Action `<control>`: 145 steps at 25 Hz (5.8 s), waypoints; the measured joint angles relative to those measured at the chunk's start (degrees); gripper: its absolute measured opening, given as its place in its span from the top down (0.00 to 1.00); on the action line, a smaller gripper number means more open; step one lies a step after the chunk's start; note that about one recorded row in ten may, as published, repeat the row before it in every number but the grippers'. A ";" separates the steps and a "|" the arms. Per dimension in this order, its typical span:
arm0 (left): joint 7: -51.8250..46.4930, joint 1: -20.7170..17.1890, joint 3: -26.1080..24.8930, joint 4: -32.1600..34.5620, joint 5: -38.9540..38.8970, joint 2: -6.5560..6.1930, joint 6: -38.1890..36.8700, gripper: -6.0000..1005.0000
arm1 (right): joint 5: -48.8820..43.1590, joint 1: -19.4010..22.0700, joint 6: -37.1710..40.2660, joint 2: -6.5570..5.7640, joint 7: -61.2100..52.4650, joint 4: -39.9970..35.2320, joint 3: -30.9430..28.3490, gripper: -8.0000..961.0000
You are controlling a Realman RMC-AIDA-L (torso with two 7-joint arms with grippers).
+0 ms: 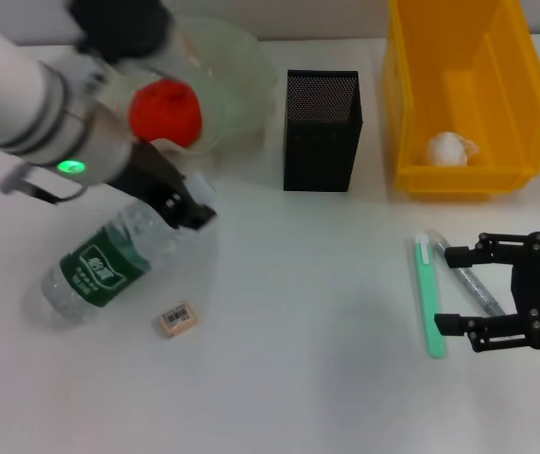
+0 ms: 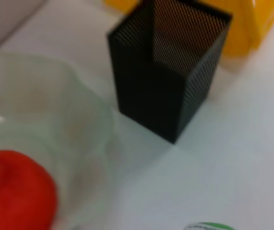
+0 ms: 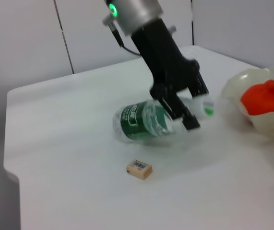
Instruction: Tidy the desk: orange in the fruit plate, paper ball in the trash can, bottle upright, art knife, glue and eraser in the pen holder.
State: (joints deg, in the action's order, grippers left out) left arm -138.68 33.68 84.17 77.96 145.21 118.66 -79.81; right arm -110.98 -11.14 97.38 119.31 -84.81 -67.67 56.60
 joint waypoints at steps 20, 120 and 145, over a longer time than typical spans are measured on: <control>18.73 -18.20 -25.77 6.69 -33.68 0.02 -3.11 0.56 | 0.20 -4.57 0.01 0.20 -0.50 2.42 0.37 0.15; 75.61 -28.72 -54.53 -39.41 -48.44 -4.49 -28.65 0.20 | -33.11 -49.20 -6.96 0.46 -76.26 5.66 42.09 0.15; 78.63 -25.18 -54.30 -39.51 -45.50 -4.48 -28.25 0.20 | -43.12 -37.47 -2.42 -0.11 -84.09 7.82 27.73 0.15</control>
State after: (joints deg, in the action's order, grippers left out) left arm -60.04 8.50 29.87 38.45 99.70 114.19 -108.06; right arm -154.10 -48.61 94.96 119.20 -168.90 -59.85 84.33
